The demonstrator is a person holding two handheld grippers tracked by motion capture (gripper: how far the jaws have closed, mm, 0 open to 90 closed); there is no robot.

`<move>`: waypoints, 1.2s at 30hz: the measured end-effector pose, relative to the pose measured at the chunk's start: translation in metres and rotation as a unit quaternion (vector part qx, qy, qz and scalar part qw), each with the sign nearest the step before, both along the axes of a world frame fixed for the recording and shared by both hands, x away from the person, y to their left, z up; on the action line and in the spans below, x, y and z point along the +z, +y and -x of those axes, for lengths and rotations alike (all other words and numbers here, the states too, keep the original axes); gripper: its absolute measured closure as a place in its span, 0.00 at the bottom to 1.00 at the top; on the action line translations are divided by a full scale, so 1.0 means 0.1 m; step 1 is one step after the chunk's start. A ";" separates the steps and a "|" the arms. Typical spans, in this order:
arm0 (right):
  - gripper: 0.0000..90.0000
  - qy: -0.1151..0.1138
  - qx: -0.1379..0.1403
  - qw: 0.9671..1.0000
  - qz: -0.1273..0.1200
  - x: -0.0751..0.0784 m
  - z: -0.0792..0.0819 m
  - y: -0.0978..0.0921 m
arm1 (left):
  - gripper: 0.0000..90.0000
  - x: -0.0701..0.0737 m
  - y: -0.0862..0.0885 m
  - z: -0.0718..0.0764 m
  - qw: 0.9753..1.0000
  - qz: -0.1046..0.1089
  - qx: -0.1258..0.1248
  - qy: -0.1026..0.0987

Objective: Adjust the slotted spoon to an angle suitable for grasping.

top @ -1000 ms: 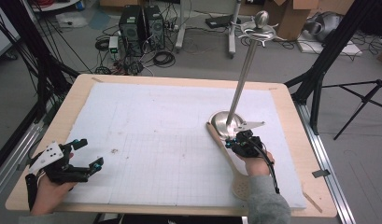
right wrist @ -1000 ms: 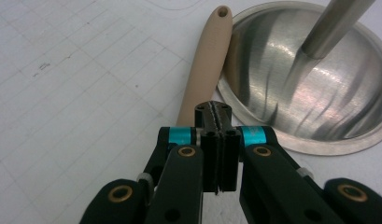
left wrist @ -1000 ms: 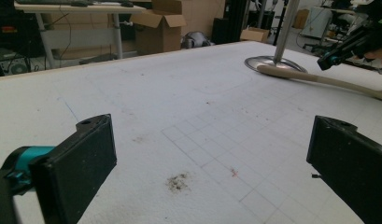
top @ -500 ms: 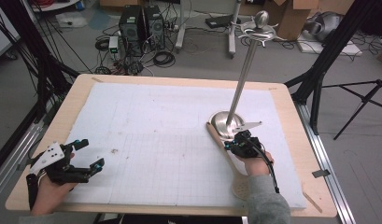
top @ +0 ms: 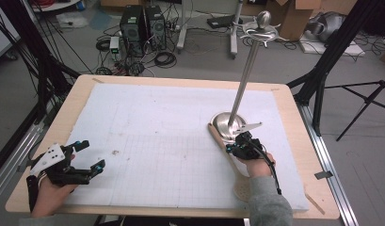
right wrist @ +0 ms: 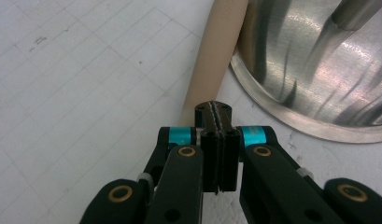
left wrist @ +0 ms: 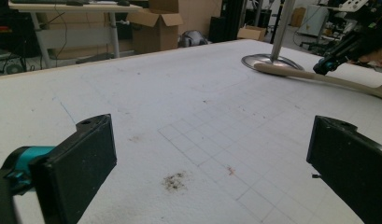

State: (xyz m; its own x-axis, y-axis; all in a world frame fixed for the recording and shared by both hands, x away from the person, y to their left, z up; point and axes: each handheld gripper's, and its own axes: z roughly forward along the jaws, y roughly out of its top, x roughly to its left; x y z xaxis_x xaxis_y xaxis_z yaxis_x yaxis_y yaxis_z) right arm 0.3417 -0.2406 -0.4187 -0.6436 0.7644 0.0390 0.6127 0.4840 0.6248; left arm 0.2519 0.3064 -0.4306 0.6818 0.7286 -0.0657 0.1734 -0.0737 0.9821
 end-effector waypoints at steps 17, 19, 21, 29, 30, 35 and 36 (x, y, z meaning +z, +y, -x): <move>1.00 0.007 0.034 0.999 -0.001 -0.01 0.00 0.06 | 0.02 -0.01 -0.01 -0.01 1.000 -0.002 0.000 0.002; 1.00 0.004 0.047 0.999 0.002 -0.01 0.00 0.10 | 0.02 -0.01 -0.01 0.00 1.000 0.000 0.000 0.001; 1.00 0.003 0.052 0.999 0.008 0.00 0.00 0.11 | 0.02 0.00 0.00 0.00 1.000 0.000 0.000 0.000; 1.00 0.003 0.089 0.996 0.015 0.02 0.01 0.16 | 0.02 -0.01 -0.01 0.00 1.000 0.000 -0.001 0.002; 1.00 0.000 0.095 0.995 0.019 0.02 0.01 0.18 | 0.02 -0.01 -0.01 0.00 1.000 0.000 0.000 0.002; 1.00 -0.005 0.120 0.992 0.035 0.03 0.02 0.24 | 0.02 -0.01 -0.01 0.00 1.000 -0.002 -0.001 0.002; 1.00 -0.005 0.123 0.992 0.036 0.03 0.02 0.25 | 0.02 -0.01 -0.01 0.00 1.000 -0.002 -0.001 0.002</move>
